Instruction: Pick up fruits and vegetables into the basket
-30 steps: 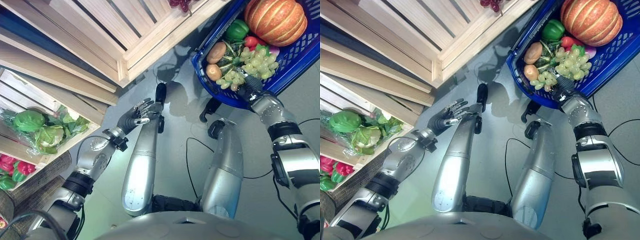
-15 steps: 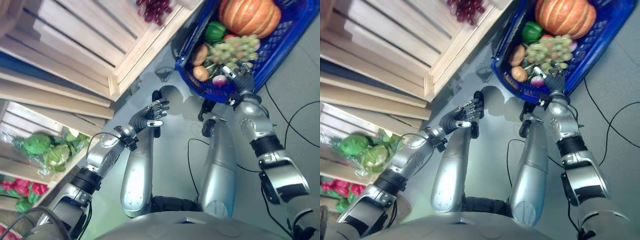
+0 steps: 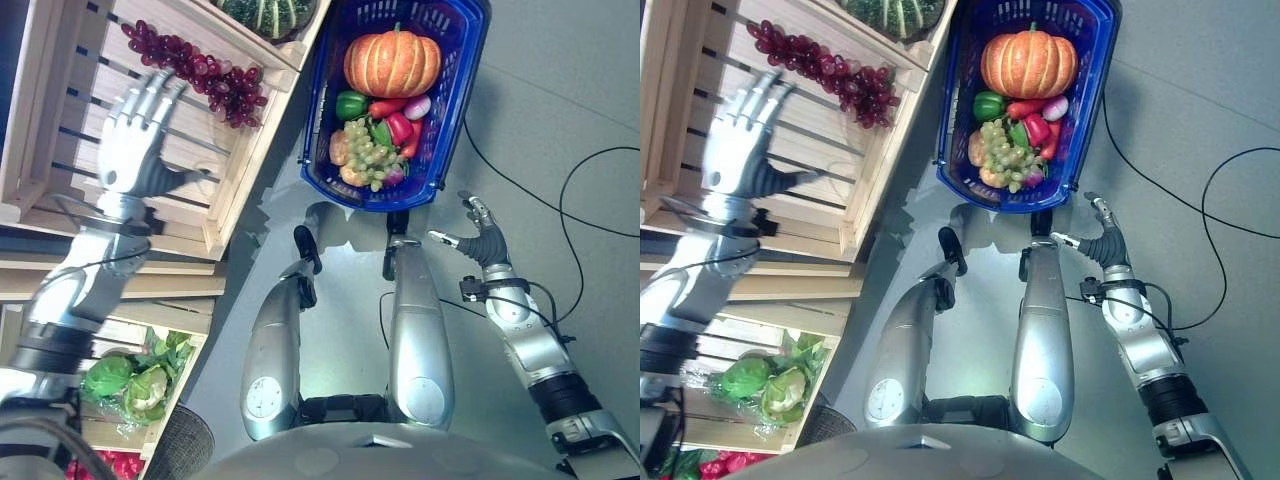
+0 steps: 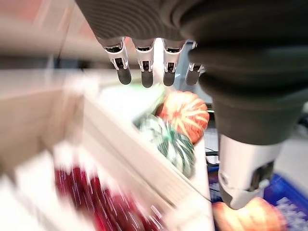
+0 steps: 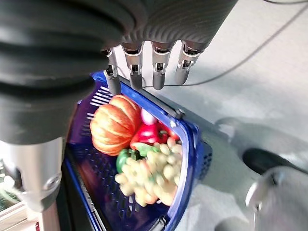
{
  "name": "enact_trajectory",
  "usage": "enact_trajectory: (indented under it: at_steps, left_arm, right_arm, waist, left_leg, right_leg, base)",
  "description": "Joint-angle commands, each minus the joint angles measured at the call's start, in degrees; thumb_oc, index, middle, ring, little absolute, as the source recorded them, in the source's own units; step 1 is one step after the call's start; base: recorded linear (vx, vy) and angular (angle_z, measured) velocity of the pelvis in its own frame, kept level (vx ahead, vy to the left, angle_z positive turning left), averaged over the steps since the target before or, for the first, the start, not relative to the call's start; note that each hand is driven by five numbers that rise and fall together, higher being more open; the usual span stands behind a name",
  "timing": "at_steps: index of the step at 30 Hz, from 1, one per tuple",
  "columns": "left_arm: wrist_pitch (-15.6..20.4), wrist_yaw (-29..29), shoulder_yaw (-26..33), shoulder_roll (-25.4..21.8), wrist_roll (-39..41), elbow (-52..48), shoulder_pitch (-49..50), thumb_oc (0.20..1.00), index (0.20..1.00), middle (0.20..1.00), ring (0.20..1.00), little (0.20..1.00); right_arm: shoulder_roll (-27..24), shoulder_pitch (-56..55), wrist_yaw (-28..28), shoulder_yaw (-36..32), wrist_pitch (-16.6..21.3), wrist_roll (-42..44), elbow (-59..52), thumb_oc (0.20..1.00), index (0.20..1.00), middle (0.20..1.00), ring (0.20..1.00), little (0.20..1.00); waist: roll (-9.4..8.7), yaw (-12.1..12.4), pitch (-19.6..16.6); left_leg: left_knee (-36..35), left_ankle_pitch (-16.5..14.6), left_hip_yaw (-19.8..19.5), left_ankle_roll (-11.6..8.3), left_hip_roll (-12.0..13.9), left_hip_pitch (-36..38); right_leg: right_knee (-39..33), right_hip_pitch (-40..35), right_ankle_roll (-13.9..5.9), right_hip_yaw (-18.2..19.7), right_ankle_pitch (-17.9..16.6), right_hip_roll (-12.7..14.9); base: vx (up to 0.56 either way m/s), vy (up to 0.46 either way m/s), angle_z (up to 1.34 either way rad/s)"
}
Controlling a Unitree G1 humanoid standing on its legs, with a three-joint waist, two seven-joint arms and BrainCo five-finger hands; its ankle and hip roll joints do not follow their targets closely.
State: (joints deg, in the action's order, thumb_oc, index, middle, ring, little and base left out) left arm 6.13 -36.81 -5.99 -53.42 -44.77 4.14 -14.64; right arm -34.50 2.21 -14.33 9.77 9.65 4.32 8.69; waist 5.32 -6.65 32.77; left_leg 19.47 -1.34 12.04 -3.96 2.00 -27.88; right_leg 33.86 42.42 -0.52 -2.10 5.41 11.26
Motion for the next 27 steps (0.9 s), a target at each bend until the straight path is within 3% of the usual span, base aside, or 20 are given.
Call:
enact_trajectory:
  at_steps: [1,4,5,6,9,10,15,19,27]
  left_arm:
    - [-7.8,-8.0,-1.1,-0.3,-8.2,1.9,0.5,1.000,1.000,1.000,1.000,1.000]
    - [-11.7,-9.7,-4.6,-2.3,-9.2,6.2,-1.8,1.000,1.000,1.000,1.000,1.000]
    - [-11.9,-9.9,-5.0,-2.4,-9.2,6.7,-2.4,1.000,1.000,1.000,1.000,1.000]
    - [-14.7,-8.8,-7.3,-3.2,-9.8,9.2,-4.1,1.000,1.000,1.000,1.000,1.000]
    - [-18.1,-6.3,-12.2,-4.2,-9.1,14.3,-8.9,1.000,1.000,1.000,1.000,1.000]
    - [-18.4,-5.8,-13.0,-4.3,-9.0,15.7,-9.4,1.000,1.000,1.000,1.000,1.000]
    - [-18.6,-1.3,-18.0,-2.7,-10.5,25.1,-15.4,1.000,1.000,1.000,1.000,1.000]
    - [-17.3,1.1,-20.7,-0.2,-7.2,33.4,-19.2,1.000,1.000,1.000,1.000,1.000]
    - [-18.5,2.5,-24.5,2.2,-3.0,46.7,-23.5,1.000,1.000,1.000,1.000,1.000]
  right_arm:
    - [-4.1,-3.9,1.1,-2.3,3.8,-1.4,-4.4,1.000,1.000,1.000,1.000,1.000]
    - [-5.7,-4.2,1.6,-1.9,4.2,-1.8,-5.4,1.000,1.000,1.000,1.000,1.000]
    - [-5.8,-4.2,1.7,-2.1,4.3,-1.9,-5.5,1.000,1.000,1.000,1.000,1.000]
    - [-6.7,-4.4,2.4,-1.8,3.7,-2.0,-6.7,1.000,1.000,1.000,1.000,1.000]
    - [-7.8,-4.3,3.8,-1.7,3.3,-1.5,-8.4,1.000,1.000,1.000,1.000,1.000]
    - [-8.0,-4.4,4.1,-1.5,3.5,-1.5,-8.6,1.000,1.000,1.000,1.000,1.000]
    - [-8.2,-3.7,5.6,-0.7,3.5,-0.6,-10.4,1.000,1.000,1.000,1.000,1.000]
    - [-7.7,-2.4,6.2,0.1,2.9,-0.5,-11.6,1.000,1.000,1.000,1.000,1.000]
    - [-7.3,-0.3,4.8,1.4,2.6,0.6,-11.0,1.000,1.000,1.000,1.000,1.000]
  waist:
    - [4.51,-3.4,-3.0]
    - [4.20,-4.8,-3.0]
    - [4.17,-4.8,-3.0]
    - [3.97,-5.7,-3.0]
    - [3.50,-7.0,-3.0]
    - [3.40,-7.4,-3.0]
    - [2.52,-9.2,-3.0]
    - [2.03,-10.3,-3.0]
    - [1.38,-11.5,-3.0]
  left_leg:
    - [0.9,-1.5,-0.4,1.09,-0.8,-2.3]
    - [2.1,-3.3,-0.4,0.64,-0.8,-1.8]
    - [1.9,-2.1,0.4,1.05,-0.7,-2.7]
    - [3.0,-3.8,0.2,0.58,-0.6,-2.3]
    - [4.1,-3.3,1.8,1.14,-0.2,-4.1]
    - [4.7,-4.8,1.3,0.77,-0.2,-3.4]
    - [6.8,-6.1,2.6,1.00,0.5,-5.0]
    - [8.6,-7.0,3.6,1.20,1.1,-6.8]
    - [11.9,-9.0,4.9,1.69,2.0,-10.1]
  right_leg:
    - [-1.6,-2.6,-2.44,-2.6,4.5,-2.6]
    - [-1.5,-3.1,-3.06,-1.3,5.5,-2.9]
    - [-1.8,-2.2,-2.64,-1.7,4.1,-2.8]
    - [-1.4,-2.6,-3.27,-0.5,5.3,-3.1]
    - [-1.9,-0.8,-3.16,0.2,3.4,-3.4]
    - [-1.6,-1.5,-3.68,0.8,4.7,-3.6]
    - [-1.8,-0.2,-4.13,2.1,4.1,-4.2]
    - [-2.2,1.4,-4.48,3.2,3.3,-4.6]
    - [-2.6,4.5,-4.91,4.7,2.3,-4.7]
  base:
    - [0.02,0.076,-0.11]
    - [0.08,0.063,-0.06]
    - [0.04,0.075,-0.06]
    - [0.04,0.073,-0.12]
    - [0.01,0.075,-0.26]
    - [0.11,0.049,-0.23]
    - [0.05,0.038,-0.20]
    - [0.04,0.040,-0.13]
    - [0.03,0.041,-0.09]
